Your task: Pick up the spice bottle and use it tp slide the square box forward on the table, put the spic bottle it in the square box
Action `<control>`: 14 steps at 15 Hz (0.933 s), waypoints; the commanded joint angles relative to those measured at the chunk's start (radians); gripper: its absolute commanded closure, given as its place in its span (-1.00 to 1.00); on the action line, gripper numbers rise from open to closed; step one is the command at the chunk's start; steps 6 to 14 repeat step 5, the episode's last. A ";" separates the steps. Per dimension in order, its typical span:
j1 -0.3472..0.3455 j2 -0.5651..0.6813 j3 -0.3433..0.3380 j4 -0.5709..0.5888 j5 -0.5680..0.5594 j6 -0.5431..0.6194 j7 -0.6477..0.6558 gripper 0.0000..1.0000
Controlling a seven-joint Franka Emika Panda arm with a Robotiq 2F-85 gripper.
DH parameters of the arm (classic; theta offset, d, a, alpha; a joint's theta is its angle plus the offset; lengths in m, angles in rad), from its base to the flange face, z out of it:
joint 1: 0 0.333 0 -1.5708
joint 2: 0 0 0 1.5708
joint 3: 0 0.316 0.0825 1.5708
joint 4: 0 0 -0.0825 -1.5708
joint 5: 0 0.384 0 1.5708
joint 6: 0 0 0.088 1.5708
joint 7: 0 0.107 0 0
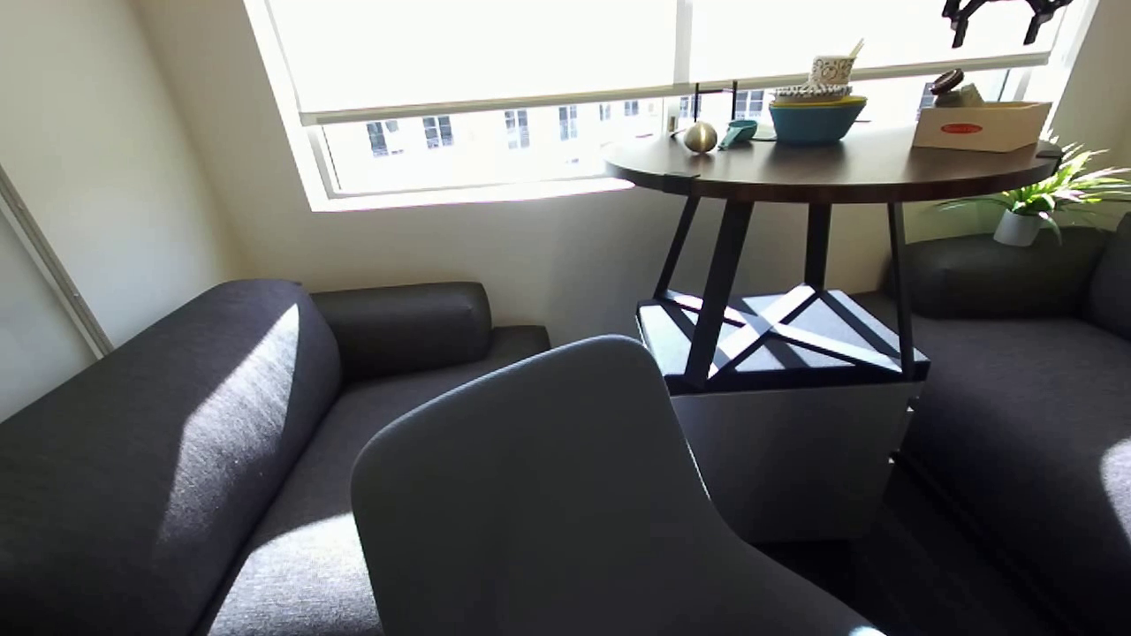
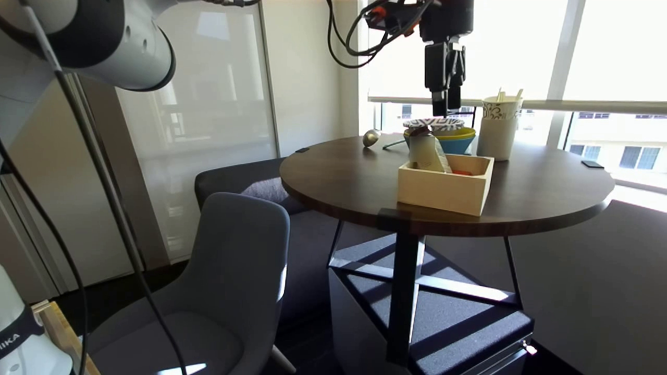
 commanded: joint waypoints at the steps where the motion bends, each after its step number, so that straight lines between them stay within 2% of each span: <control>1: 0.010 -0.076 0.037 -0.043 0.007 -0.016 -0.170 -1.00; 4: 0.024 -0.116 0.063 -0.072 0.005 0.000 -0.305 -1.00; 5: 0.013 -0.062 0.044 -0.008 0.000 -0.003 -0.226 -1.00; 14: 0.013 -0.062 0.044 -0.008 0.000 -0.003 -0.226 -1.00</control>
